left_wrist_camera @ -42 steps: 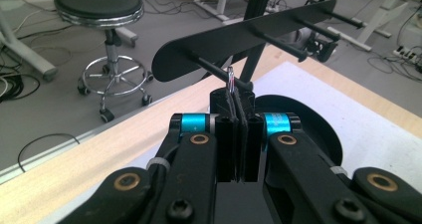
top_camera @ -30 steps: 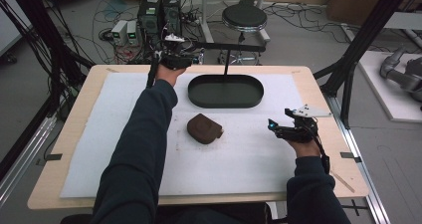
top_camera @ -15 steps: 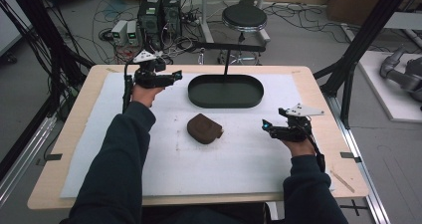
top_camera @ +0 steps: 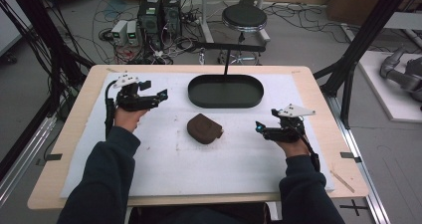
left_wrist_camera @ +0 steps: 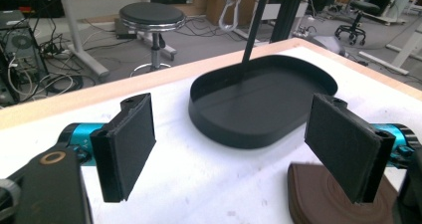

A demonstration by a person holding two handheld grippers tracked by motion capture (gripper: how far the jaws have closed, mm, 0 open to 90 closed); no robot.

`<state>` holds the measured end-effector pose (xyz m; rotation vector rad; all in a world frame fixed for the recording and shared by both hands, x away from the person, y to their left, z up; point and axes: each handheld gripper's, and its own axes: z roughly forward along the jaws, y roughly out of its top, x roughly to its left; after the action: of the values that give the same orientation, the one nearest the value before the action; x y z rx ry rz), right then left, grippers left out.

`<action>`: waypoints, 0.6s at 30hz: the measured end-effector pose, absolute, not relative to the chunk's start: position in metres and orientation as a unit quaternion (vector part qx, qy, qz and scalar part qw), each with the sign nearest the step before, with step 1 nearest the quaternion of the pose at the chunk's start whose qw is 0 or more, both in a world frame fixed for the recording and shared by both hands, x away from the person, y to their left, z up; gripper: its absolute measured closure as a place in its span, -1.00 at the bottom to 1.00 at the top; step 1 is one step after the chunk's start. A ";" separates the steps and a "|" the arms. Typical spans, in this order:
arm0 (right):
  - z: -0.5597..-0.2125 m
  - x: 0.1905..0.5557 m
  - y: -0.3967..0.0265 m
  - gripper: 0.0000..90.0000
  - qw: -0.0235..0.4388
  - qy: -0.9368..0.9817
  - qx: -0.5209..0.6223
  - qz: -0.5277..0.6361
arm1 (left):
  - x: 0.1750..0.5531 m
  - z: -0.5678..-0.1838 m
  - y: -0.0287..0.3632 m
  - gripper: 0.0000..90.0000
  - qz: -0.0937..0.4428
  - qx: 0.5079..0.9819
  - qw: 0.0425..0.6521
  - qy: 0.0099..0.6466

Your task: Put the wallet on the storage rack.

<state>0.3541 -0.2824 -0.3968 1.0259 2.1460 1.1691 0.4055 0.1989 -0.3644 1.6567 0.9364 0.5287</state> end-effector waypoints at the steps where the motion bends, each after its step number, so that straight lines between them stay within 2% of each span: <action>1: -0.397 0.354 -0.281 -0.52 0.243 0.786 0.374 0.428 | 0.401 -0.367 0.201 -0.56 0.226 0.699 0.550 0.396; 10: -0.400 0.351 -0.266 -0.52 0.221 0.793 0.362 0.438 | 0.366 -0.389 0.219 -0.55 0.231 0.698 0.552 0.392; 13: -0.401 0.350 -0.253 -0.52 0.215 0.798 0.350 0.442 | 0.350 -0.399 0.229 -0.55 0.256 0.693 0.551 0.388; 18: -0.405 0.353 -0.236 -0.53 0.199 0.812 0.328 0.440 | 0.342 -0.405 0.241 -0.55 0.261 0.686 0.549 0.399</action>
<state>0.3532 -0.2356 -0.4048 0.9177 2.2708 1.2322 0.3419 0.2408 -0.4048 1.6249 0.9441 0.6189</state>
